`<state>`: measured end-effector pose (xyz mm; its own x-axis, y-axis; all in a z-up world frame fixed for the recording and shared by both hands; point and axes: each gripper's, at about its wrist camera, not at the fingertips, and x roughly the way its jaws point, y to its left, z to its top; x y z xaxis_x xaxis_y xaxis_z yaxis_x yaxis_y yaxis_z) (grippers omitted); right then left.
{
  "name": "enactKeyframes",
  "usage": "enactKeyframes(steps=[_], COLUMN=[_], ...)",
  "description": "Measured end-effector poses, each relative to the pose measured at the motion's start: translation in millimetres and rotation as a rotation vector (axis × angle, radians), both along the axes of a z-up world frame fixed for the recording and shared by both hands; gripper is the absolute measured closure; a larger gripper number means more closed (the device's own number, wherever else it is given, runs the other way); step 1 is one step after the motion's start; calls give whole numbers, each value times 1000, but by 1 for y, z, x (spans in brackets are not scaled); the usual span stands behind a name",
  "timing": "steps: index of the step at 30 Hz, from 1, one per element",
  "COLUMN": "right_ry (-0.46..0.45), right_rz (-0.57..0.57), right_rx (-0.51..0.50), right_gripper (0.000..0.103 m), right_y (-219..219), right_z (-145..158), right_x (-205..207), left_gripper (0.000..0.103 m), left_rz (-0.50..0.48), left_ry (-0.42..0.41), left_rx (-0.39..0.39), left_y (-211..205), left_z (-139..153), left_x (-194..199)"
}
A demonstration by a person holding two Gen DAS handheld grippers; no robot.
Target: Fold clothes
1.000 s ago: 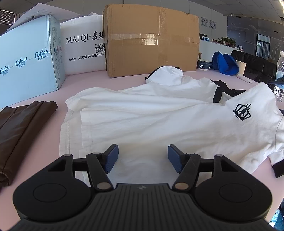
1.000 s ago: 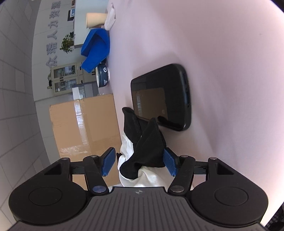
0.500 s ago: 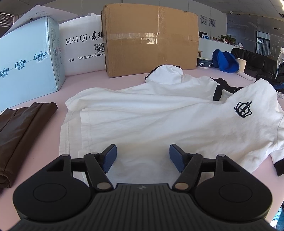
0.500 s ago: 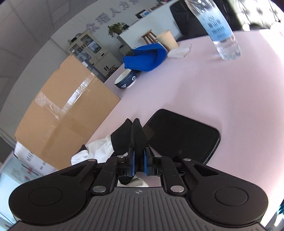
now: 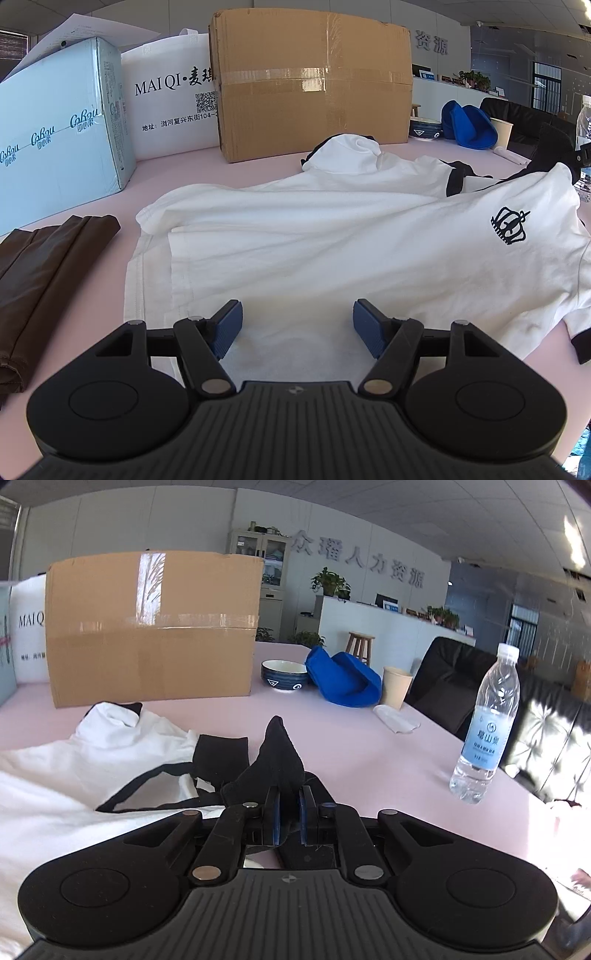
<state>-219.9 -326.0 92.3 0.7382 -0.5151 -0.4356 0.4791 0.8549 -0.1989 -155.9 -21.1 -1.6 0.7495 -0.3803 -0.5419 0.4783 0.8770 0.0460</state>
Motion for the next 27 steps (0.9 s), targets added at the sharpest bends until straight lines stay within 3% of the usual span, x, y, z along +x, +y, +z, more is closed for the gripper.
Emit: enactKeyframes(steps=[6, 8, 9, 10, 12, 14, 16, 18, 20, 23, 27], right_ry=[74, 43, -7, -93, -241, -339, -349, -375, -403, -392, -349], right_rz=[11, 32, 49, 70, 28, -14, -35, -129, -220, -276, -263], right_rx=[-183, -224, -233, -237, -180, -78, 80, 157, 172, 284, 476], right_gripper=[93, 83, 66, 38, 0, 0, 0, 0, 0, 1, 1], right_y=[4, 3, 1, -2, -21, -46, -84, -120, -146, -173, -191], right_z=[-18, -21, -21, -18, -11, -5, -6, -15, -26, -38, -47], right_x=[8, 6, 2, -5, -14, -18, -12, -3, 6, 21, 33], left_gripper=[39, 39, 39, 39, 39, 38, 38, 38, 38, 38, 38], left_rz=[-2, -2, -1, -1, -1, -1, -1, -1, -3, -6, -13], left_ry=[-4, -6, -6, -7, -7, -7, -10, -14, -15, -18, -33], left_rx=[3, 5, 6, 6, 7, 10, 15, 19, 21, 27, 47], left_y=[0, -1, -1, -1, -1, -1, -2, -3, -3, -4, -8], left_z=[1, 1, 1, 1, 1, 1, 1, 1, 1, 1, 1], left_x=[0, 0, 0, 0, 0, 0, 0, -1, -1, -2, -4])
